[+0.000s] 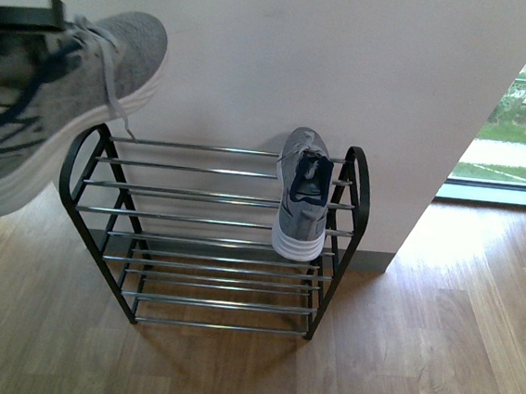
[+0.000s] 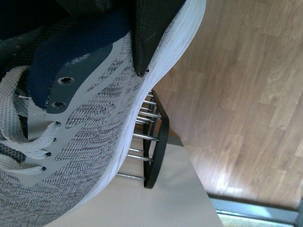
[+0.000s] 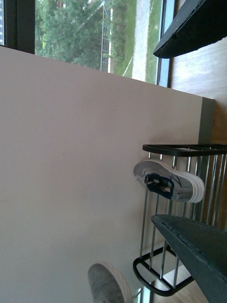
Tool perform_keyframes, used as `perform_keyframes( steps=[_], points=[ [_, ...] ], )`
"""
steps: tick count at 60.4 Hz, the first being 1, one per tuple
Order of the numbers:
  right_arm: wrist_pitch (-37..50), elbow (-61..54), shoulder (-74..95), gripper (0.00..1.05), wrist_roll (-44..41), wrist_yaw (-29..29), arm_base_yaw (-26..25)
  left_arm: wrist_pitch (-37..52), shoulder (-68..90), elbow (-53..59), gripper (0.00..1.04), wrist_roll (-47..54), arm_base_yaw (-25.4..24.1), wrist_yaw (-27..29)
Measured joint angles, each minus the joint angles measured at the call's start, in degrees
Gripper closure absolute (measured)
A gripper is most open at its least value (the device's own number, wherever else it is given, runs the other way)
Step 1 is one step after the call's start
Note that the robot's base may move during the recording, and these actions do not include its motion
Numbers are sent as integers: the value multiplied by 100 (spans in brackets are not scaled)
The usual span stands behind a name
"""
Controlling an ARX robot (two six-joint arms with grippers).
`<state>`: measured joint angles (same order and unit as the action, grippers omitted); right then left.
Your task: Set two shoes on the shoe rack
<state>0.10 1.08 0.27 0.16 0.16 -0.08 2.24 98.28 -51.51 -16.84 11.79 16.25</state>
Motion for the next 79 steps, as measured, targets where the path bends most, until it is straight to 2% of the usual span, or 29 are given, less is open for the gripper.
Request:
perform_keyframes(
  steps=[14, 27, 36, 49, 66, 79],
  points=[
    [0, 0, 0, 9, 0, 0, 0, 313, 2763, -1893, 103, -1547, 391, -525],
    [0, 0, 0, 9, 0, 0, 0, 57, 3910, -3198, 103, -2013, 573, -702],
    [0, 0, 0, 9, 2, 0, 0, -162, 4706, -4249, 103, -2124, 634, -844],
    [0, 0, 0, 9, 2, 0, 0, -619, 5504, -5084, 103, -2247, 675, -966],
    [0, 0, 0, 9, 0, -11, 0, -848, 6151, -5783, 103, -2061, 752, -1176],
    [0, 0, 0, 9, 0, -13, 0, -870, 6280, -6070, 103, -1515, 949, -1694]
  ],
)
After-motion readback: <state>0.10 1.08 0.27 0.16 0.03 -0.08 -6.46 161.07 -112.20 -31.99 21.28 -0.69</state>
